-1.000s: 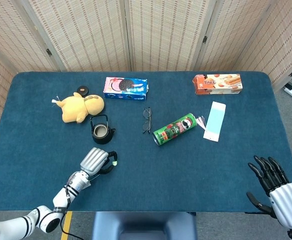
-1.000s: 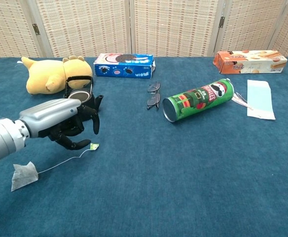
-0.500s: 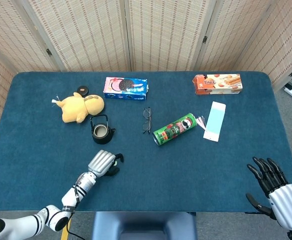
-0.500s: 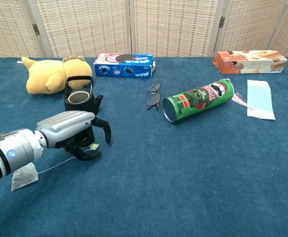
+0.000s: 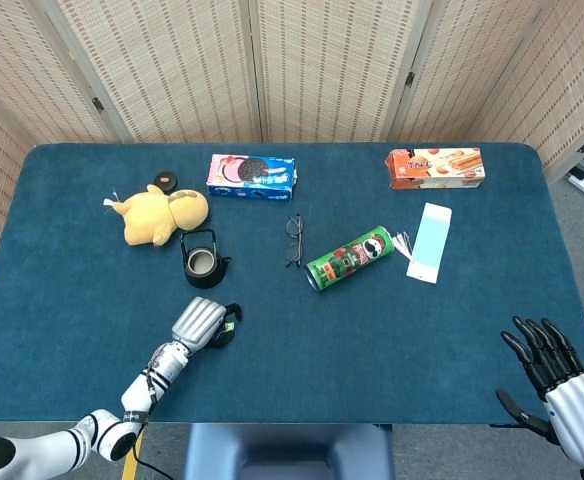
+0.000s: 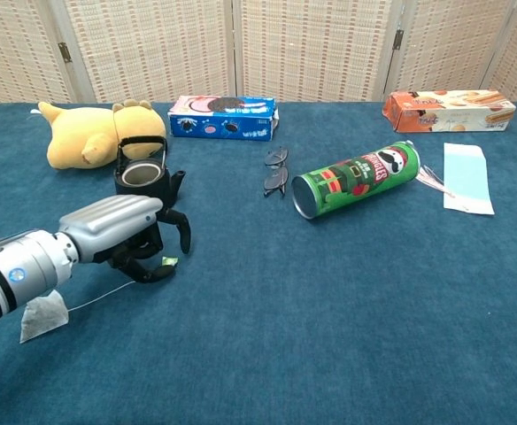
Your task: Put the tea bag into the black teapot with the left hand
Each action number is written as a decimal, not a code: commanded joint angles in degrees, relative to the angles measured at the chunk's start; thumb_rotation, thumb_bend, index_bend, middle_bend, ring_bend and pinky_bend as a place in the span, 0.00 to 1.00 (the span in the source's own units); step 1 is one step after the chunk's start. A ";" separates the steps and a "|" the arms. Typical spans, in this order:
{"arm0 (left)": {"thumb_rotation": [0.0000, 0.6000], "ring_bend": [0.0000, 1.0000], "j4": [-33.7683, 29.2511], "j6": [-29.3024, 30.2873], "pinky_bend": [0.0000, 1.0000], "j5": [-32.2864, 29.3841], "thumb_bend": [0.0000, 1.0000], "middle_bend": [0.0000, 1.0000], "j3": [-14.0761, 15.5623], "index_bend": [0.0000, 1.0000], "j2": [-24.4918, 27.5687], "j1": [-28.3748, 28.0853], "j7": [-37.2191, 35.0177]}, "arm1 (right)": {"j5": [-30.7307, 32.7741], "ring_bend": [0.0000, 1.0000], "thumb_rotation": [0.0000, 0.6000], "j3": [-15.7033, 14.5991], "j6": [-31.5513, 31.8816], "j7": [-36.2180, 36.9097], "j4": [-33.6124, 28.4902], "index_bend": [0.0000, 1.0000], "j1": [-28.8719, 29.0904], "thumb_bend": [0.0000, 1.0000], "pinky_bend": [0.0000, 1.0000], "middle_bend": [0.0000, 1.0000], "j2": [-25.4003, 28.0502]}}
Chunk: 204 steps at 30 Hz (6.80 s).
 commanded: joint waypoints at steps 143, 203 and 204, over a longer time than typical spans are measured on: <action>1.00 1.00 -18.60 4.25 1.00 -15.70 0.49 1.00 -15.16 0.68 22.61 -8.67 6.52 | 1.66 0.00 1.00 1.64 3.32 1.32 0.56 0.00 -1.78 0.32 0.00 0.00 -0.33; 1.00 1.00 5.02 19.92 1.00 6.87 0.50 1.00 5.14 0.53 5.05 8.37 -30.95 | -2.54 0.00 1.00 0.15 3.21 -2.30 0.69 0.00 -2.31 0.32 0.00 0.00 -1.48; 1.00 1.00 5.63 19.91 1.00 7.05 0.50 1.00 5.23 0.49 4.75 8.40 -31.33 | -2.61 0.00 1.00 0.13 3.24 -2.38 0.68 0.00 -2.33 0.32 0.00 0.00 -1.52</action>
